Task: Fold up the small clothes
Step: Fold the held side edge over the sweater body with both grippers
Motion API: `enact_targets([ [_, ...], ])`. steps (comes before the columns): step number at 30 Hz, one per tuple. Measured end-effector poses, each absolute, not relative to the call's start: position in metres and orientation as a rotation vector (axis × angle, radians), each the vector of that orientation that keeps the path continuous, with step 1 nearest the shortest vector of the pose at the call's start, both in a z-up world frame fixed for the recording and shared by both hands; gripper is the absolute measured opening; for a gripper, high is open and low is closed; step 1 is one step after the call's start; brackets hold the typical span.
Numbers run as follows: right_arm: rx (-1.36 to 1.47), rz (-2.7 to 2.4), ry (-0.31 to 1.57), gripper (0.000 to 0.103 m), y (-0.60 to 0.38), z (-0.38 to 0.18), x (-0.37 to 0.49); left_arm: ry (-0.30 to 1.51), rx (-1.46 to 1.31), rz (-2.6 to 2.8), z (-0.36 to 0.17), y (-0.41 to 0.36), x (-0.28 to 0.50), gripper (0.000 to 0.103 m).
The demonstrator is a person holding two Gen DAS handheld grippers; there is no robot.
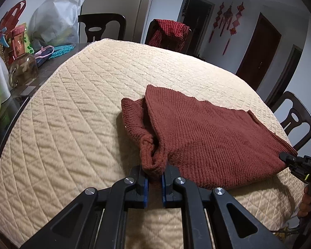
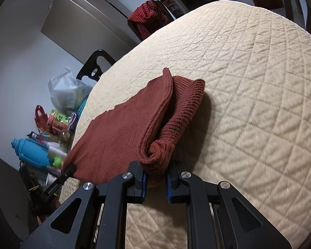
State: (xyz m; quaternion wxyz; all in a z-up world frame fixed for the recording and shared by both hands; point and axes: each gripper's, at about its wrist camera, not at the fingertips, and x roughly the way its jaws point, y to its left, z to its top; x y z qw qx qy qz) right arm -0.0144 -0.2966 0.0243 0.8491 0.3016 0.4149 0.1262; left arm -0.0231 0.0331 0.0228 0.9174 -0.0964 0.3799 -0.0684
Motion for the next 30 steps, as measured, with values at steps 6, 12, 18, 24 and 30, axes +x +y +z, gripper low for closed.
enact_targets([
  [6, 0.655, 0.255, 0.913, 0.015, -0.301, 0.007, -0.015, 0.820, -0.216, -0.148, 0.009, 0.035, -0.027, 0.011],
  [12, 0.586, 0.225, 0.880, 0.022, -0.309, 0.021, -0.033, 0.805, -0.240, -0.168, 0.017, 0.052, -0.043, 0.017],
  [18, 0.474, 0.160, 0.763, 0.022, -0.313, 0.053, -0.048, 0.724, -0.227, -0.137, 0.043, 0.056, -0.048, 0.018],
  [24, 0.406, 0.221, 0.774, 0.022, -0.284, 0.043, -0.019, 0.686, -0.215, -0.181, 0.051, 0.037, -0.024, 0.018],
  [30, 0.395, 0.190, 0.822, 0.010, -0.293, 0.019, -0.009, 0.799, -0.198, -0.183, 0.011, 0.027, 0.001, 0.018],
])
